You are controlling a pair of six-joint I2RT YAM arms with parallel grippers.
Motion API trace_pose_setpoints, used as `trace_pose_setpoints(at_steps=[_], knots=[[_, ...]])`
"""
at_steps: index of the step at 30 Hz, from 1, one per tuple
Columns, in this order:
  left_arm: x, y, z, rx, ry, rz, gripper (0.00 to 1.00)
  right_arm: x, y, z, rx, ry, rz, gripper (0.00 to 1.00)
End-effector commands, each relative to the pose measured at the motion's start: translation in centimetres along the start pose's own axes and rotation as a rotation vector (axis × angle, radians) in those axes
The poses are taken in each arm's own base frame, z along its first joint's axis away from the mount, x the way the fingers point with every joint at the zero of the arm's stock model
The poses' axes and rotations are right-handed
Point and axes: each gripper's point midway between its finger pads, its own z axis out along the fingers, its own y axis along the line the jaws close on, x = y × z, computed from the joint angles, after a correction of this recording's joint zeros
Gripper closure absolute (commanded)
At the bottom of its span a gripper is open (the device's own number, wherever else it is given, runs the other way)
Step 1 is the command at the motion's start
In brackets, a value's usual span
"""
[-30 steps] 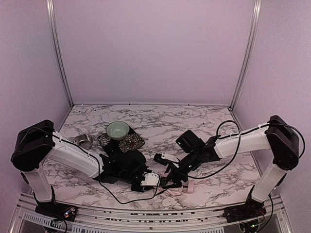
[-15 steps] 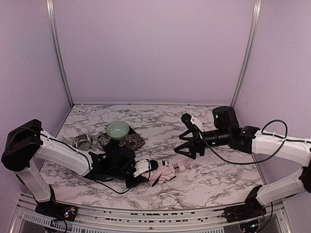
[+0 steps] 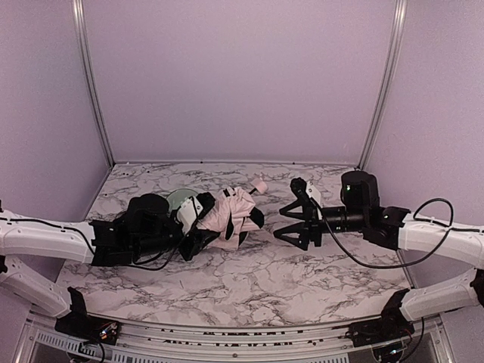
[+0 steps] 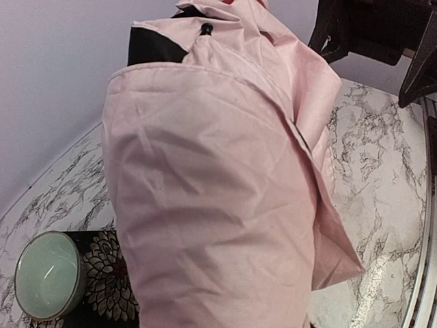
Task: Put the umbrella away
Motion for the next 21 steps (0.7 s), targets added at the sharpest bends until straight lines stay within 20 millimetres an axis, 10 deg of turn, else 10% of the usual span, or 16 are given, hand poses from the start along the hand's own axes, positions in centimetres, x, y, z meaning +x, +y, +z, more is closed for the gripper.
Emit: trace_pose_setpoints(at_steps=[1,15,21], knots=[[-4.3,0.9,-2.8,-0.014,-0.115,-0.033,1.0,-1.3,1.1,0.8,-0.048,-0.063,-0.092,0.23],[-7.5,1.1,-6.6,0.005,-0.224,-0.055,1.0,1.6,2.8,6.9,-0.188,-0.041,-0.053,0.3],[-7.9,1.4,-7.0,-0.007,-0.24,-0.075,1.0,3.0,4.1,8.0,-0.259,-0.048,0.02,0.69]])
